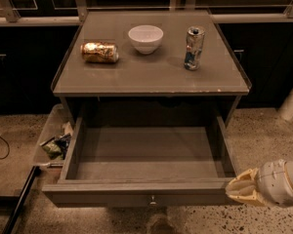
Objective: Close top drawer
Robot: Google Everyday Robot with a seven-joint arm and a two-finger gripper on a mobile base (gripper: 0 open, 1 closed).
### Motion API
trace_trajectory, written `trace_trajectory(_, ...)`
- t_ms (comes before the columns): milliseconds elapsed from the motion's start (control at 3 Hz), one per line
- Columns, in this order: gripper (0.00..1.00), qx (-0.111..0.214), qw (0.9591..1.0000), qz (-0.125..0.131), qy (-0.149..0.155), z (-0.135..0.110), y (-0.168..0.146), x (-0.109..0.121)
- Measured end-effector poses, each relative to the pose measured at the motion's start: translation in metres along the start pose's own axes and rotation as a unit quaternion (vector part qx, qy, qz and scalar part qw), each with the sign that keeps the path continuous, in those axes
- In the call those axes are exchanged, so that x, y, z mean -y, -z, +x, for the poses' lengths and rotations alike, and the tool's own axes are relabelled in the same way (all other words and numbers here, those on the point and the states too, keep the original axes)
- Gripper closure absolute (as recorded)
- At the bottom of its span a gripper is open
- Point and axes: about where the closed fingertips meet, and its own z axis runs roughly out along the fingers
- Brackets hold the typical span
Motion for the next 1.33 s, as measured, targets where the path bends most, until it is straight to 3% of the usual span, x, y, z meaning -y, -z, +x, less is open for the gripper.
trace_trajectory(333, 1.00, 0.040, 0.9989, -0.008, 0.021, -0.017, -0.019, -0.008)
trace_trajectory(1000, 1.00, 0.082, 0.9945, -0.052, 0.038, -0.030, -0.070, -0.024)
trace_trajectory(1333, 0.81, 0.082, 0.9945, -0.053, 0.038, -0.030, -0.071, -0.024)
